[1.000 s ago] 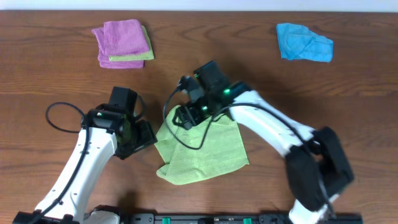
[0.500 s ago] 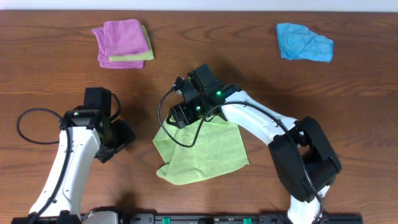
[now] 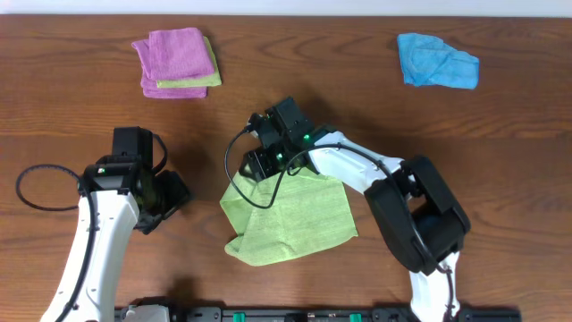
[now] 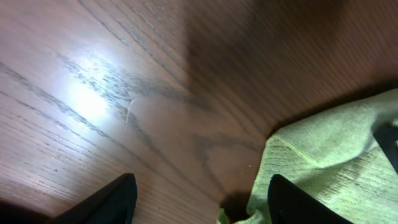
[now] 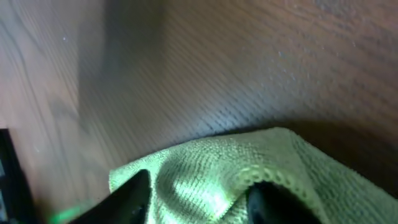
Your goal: Fold the cloth
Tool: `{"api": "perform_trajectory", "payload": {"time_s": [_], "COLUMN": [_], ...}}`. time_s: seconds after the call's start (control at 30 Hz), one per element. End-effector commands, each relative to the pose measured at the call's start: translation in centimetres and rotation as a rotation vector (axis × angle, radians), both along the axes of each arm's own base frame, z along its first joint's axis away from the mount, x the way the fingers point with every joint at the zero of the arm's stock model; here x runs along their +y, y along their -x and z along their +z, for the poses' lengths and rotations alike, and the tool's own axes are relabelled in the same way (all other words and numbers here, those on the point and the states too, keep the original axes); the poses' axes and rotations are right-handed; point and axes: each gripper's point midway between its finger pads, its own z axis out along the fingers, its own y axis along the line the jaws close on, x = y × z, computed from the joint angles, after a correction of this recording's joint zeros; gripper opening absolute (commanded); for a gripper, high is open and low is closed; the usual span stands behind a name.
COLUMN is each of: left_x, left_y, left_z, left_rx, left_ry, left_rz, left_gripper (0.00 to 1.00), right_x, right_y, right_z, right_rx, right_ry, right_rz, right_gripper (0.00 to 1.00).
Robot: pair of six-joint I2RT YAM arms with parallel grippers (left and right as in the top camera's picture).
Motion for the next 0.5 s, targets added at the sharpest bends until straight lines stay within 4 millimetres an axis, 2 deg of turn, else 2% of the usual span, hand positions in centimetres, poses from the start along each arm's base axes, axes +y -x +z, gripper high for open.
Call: {"api": "perform_trajectory", "payload": {"time_s": [0.0, 0.03, 0.07, 0.23, 0.47], "left_x": [0.0, 0.0, -0.1, -0.7, -1.0], "left_y": [-0.3, -0.3, -0.3, -0.3, -0.8], "left_z": [0.6, 0.6, 0.6, 0.7, 0.8], "left_rx": [-0.02, -0.021, -0.02, -0.023, -0.044], "left_ry": [0.009, 0.01, 0.012, 0.048, 0.064], "left_rz": [-0.004, -0.004, -0.004, -0.01, -0.013], "left_gripper": [0.69, 0.69, 0.7, 0.7, 0.7], "right_x": [0.7, 0.8, 0.8, 0.8, -1.3], "right_y": [0.3, -0.1, -0.5, -4.0, -9.8], "right_z": [-0.4, -0.3, -0.2, 1.1, 2.9], "right_rx": [0.015, -0.003, -0.018, -0.129, -0.306], "right_ry": [-0.015, -0.019, -0.021, -0.064, -0.022], "right_rz": [0.003, -0.002, -0.01, -0.079, -0.223], "right_gripper": [0.21, 0.06, 0.01, 0.01, 0.01]}}
